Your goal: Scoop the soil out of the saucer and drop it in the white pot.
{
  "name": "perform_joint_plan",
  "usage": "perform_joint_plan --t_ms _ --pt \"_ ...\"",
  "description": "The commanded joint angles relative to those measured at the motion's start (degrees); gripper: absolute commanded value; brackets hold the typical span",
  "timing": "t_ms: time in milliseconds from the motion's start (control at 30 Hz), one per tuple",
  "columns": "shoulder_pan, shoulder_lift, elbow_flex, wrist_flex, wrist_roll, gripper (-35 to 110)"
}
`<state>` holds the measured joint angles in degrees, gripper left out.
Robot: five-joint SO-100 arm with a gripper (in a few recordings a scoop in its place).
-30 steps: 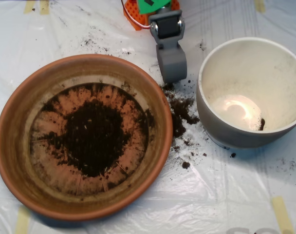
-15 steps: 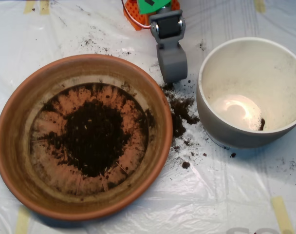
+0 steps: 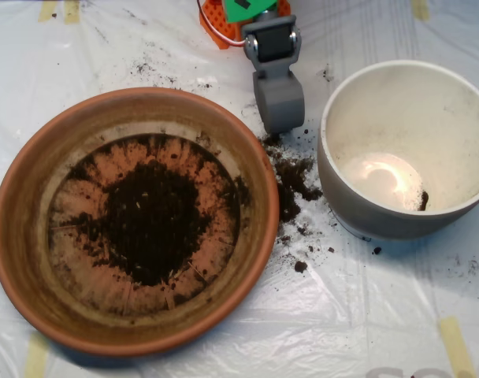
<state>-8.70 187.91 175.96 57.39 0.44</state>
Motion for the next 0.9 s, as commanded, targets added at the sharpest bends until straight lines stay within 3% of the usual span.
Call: perform_joint_plan --t_ms 0,400,567,867 --pt "-1.3 4.0 -0.4 -1.0 -1.5 4" --pt "-4.7 3.4 -10.6 -0.8 -7.8 18" --pt "-7.7 -8.2 -19.2 -0.9 -7.3 20" --pt "-2.4 -11.1 -25.0 -1.5 -9.0 22"
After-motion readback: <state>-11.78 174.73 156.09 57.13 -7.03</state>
